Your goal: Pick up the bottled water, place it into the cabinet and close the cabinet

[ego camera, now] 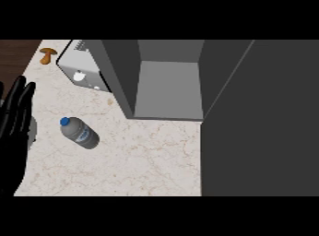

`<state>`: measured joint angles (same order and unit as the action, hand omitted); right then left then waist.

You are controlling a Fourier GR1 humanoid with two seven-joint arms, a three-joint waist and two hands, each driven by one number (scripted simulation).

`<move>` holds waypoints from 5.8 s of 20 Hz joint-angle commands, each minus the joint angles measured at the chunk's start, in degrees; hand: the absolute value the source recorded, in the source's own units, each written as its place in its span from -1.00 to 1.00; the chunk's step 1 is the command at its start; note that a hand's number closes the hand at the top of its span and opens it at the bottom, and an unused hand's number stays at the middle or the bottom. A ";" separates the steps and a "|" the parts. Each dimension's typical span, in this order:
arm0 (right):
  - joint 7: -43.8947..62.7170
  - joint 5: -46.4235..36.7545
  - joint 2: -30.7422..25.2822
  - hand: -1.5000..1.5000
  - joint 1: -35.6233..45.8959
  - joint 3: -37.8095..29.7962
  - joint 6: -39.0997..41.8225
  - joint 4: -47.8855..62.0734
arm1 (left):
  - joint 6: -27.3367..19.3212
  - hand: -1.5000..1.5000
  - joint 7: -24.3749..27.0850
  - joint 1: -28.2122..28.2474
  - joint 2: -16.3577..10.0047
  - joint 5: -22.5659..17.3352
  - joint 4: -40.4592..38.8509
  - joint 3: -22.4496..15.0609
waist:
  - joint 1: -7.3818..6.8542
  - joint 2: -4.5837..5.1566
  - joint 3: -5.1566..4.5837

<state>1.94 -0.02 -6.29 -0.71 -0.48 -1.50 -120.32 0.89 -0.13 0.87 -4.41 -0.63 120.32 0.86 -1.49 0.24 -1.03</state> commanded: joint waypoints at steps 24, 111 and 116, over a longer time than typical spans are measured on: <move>14.43 0.31 2.58 -1.00 -8.67 16.24 4.96 -19.92 | -6.56 -1.00 -21.31 5.89 1.63 -12.26 9.56 11.48 | 1.46 -0.26 1.02; 22.69 -10.21 -6.42 -1.00 -6.34 34.50 -12.87 -27.56 | -1.66 1.00 53.89 -24.63 0.14 4.38 -89.38 9.57 | 2.32 -0.68 1.02; 22.94 -8.70 -6.19 -1.00 -5.41 33.84 -13.21 -26.78 | 0.04 1.00 54.18 -21.14 4.26 3.64 -83.07 4.46 | 1.61 -0.66 1.05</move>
<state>22.51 -4.70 -11.56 -4.49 32.20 -14.55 -141.77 -0.51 54.59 -21.86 -2.45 2.99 32.25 9.58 0.41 -0.23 -0.01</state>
